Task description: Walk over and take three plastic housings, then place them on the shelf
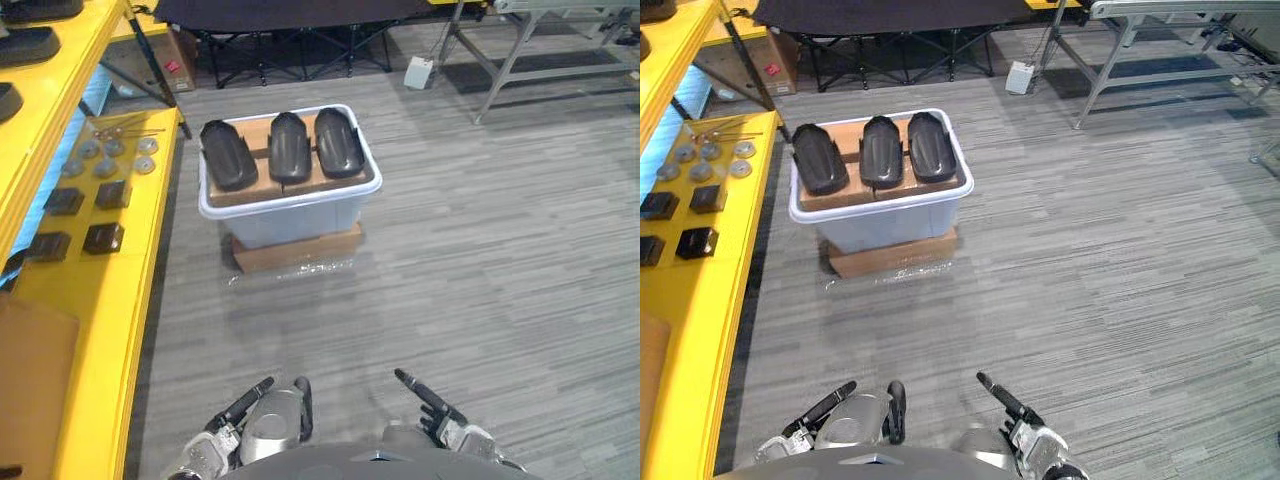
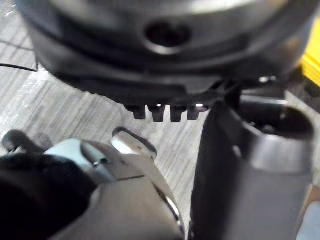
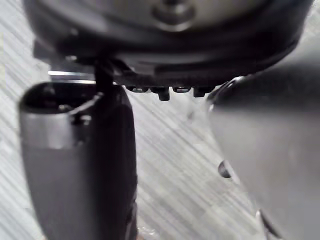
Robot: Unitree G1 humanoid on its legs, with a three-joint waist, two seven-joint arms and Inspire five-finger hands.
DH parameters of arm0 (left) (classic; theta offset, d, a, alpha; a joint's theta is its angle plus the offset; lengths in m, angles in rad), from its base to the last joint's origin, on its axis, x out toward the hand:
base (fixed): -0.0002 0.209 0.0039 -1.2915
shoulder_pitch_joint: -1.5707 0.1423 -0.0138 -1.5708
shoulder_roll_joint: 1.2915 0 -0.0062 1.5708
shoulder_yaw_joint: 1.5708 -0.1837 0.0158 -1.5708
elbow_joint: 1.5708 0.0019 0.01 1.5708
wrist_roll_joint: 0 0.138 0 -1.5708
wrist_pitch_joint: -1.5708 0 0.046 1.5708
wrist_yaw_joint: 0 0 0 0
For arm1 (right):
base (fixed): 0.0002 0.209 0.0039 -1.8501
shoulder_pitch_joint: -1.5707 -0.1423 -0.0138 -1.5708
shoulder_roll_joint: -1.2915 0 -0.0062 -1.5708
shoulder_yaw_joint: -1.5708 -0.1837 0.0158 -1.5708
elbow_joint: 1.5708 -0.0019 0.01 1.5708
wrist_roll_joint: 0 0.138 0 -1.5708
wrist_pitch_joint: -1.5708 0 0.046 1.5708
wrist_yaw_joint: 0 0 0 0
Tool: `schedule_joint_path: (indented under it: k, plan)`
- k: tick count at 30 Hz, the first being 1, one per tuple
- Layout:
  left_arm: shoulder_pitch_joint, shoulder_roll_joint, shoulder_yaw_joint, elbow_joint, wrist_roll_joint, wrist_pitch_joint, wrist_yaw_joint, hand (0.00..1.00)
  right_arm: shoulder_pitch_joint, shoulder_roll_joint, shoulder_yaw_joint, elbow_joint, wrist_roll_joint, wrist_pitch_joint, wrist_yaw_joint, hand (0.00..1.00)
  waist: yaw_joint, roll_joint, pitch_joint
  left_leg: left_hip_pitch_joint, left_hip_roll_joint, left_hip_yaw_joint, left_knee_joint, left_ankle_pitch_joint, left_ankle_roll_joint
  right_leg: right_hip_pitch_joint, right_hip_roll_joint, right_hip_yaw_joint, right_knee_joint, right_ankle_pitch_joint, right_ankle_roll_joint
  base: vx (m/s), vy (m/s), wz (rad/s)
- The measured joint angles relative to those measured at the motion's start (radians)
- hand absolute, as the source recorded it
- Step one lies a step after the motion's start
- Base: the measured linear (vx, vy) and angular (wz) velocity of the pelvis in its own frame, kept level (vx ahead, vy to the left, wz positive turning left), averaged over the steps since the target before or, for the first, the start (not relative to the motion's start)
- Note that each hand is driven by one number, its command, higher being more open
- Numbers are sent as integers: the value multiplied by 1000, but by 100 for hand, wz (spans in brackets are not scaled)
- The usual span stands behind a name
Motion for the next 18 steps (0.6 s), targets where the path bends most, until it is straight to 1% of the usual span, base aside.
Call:
schedule_joint_path:
  k: [1,2,3,4,5,6,7,8,9,10,11,12,13,14,15,16,17,18]
  plan:
    - [10,1,-17,-1,0,-16,22,100,4,-2,1,-1,-38,-16,9,100,-5,2,0,55,-1,2,-16,-12,2,-49,-34,-46,54,-21,-39,405,35,23]
    - [10,1,-22,-1,0,-20,29,100,5,-3,1,-2,-48,-20,14,100,-2,2,0,85,0,1,-32,-13,1,-67,-43,-63,46,-35,-65,390,-3,23]
    - [7,0,-27,-1,1,-21,35,100,4,-3,1,-3,-76,-22,26,100,-4,6,-1,138,12,-11,-67,-14,0,-104,-44,-100,-35,-59,-105,391,-60,22]
    - [4,-2,-32,-2,1,-21,35,100,5,-3,1,-3,-75,-26,27,100,-8,14,-1,153,25,-21,-80,-15,-4,-111,-36,-117,-115,-64,-115,393,-91,41]
    - [1,-5,-51,-9,4,-21,33,100,7,-3,0,-3,-72,-29,24,100,-14,30,-7,165,56,-40,-86,-26,-22,-121,-12,-132,-315,-59,-112,442,-177,47]
    - [-6,-7,-55,-13,8,-19,30,100,8,-4,-8,-4,-64,-28,24,100,-17,35,-10,169,82,-59,-85,-47,-46,-139,-1,-117,-496,-21,-108,355,-184,44]
    - [-9,-8,-53,-12,8,-17,31,100,8,-2,-15,-5,-56,-28,24,100,-19,36,-10,172,95,-71,-79,-62,-55,-146,3,-97,-568,11,-112,433,-278,36]
    - [-19,-8,-42,-12,8,-9,31,100,9,2,-24,-6,-52,-26,25,100,-20,33,-12,173,119,-84,-53,-98,-83,-154,10,-55,-672,82,-115,298,-249,30]
    - [-14,-10,-30,-13,7,-8,31,100,15,2,-22,-10,-54,-26,28,100,-22,31,-13,178,139,-94,-25,-136,-107,-152,15,-21,-705,121,-110,379,-363,34]
    - [0,-11,-5,-19,2,-8,32,100,38,12,-14,-13,-59,-33,32,100,-21,13,-29,185,153,-112,17,-190,-140,-146,13,8,-705,165,-97,421,-456,38]
    - [4,-21,0,-21,-1,-8,40,100,50,11,-16,-20,-56,-33,32,100,-22,16,-40,192,178,-130,44,-222,-165,-146,22,-2,-657,237,-83,585,-588,53]
    - [10,-60,11,-23,11,-16,68,100,62,-9,-14,-31,-62,-43,17,100,-23,59,-60,195,229,-154,51,-221,-172,-164,49,-49,-565,147,-108,427,-420,48]
    - [10,-69,19,-24,24,-23,77,100,67,-9,-15,-35,-65,-51,10,100,-24,64,-62,185,236,-160,68,-206,-168,-171,48,-60,-534,114,-111,305,-288,45]
    - [10,-77,28,-24,28,-33,84,100,72,-9,-17,-41,-64,-61,7,100,-30,68,-63,168,243,-169,97,-192,-166,-168,45,-75,-514,97,-112,256,-329,63]
    - [10,-97,37,-27,29,-64,105,100,92,-8,-29,-53,-63,-84,1,100,-34,78,-69,99,256,-190,206,-145,-152,-149,34,-122,-494,58,-122,317,-402,73]
    - [12,-105,39,-31,26,-76,111,100,99,-8,-36,-53,-63,-91,-7,100,-32,79,-69,71,261,-195,253,-119,-149,-134,34,-138,-495,46,-126,357,-454,96]
    - [16,-115,52,-43,21,-104,119,100,111,-9,-40,-57,-63,-110,-28,100,-30,93,-70,11,282,-199,370,-76,-167,-84,36,-174,-519,35,-138,264,-289,84]
    - [20,-128,53,-50,17,-125,124,100,125,-9,-38,-60,-63,-129,-46,100,-28,98,-68,-31,297,-182,441,-80,-182,-21,39,-206,-561,35,-141,300,-274,86]
